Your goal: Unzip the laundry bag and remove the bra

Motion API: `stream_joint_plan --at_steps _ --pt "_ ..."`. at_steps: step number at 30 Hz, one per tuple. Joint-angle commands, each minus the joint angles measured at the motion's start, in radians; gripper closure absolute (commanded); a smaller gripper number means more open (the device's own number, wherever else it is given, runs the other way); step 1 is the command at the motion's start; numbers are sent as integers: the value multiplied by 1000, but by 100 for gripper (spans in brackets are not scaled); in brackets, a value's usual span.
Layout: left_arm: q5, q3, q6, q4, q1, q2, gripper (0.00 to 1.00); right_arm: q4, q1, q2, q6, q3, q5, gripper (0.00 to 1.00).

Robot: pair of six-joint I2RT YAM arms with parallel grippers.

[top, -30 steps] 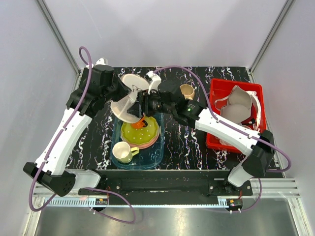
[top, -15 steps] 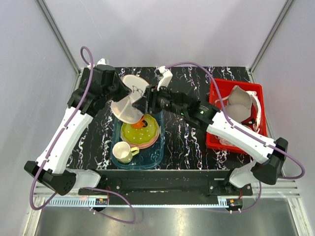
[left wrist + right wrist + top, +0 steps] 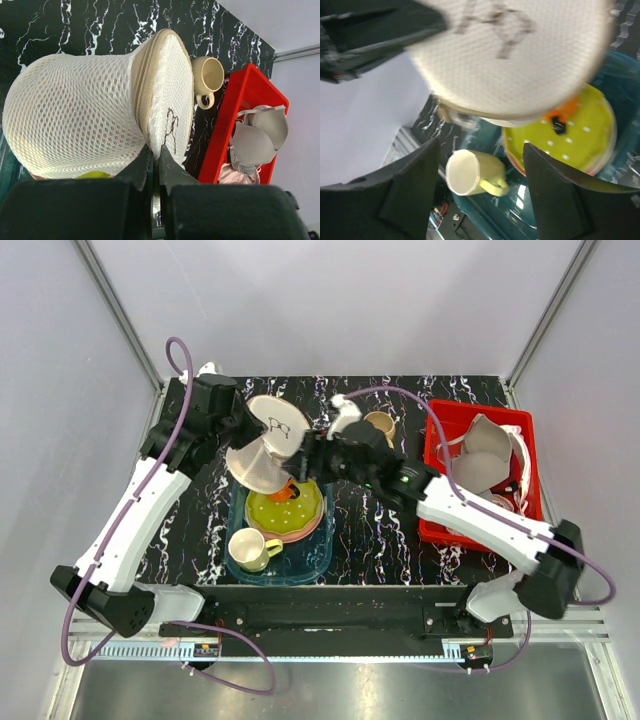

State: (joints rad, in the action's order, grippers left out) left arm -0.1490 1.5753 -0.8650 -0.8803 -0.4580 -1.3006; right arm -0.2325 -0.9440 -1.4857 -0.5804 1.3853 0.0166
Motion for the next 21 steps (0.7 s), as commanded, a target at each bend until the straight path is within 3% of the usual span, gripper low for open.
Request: stream_joint_plan --at_steps 1,6,7,11,15,21 --pt "-32 -35 -48 63 -4 53 100 216 129 183 -279 -221 12 23" --pt "-21 -60 -91 78 -4 60 100 459 269 160 -548 -395 -245 19" --pt "-18 -61 -94 80 -4 64 100 593 295 136 -634 -420 -309 19" --pt "2 -86 -104 107 -4 78 100 817 323 21 -792 -442 -443 20" --pt "11 -96 -121 107 -4 84 100 1042 323 -86 -910 -421 -513 24" --pt "-6 -93 -144 110 -4 106 100 1142 323 -166 -1006 -399 -561 39"
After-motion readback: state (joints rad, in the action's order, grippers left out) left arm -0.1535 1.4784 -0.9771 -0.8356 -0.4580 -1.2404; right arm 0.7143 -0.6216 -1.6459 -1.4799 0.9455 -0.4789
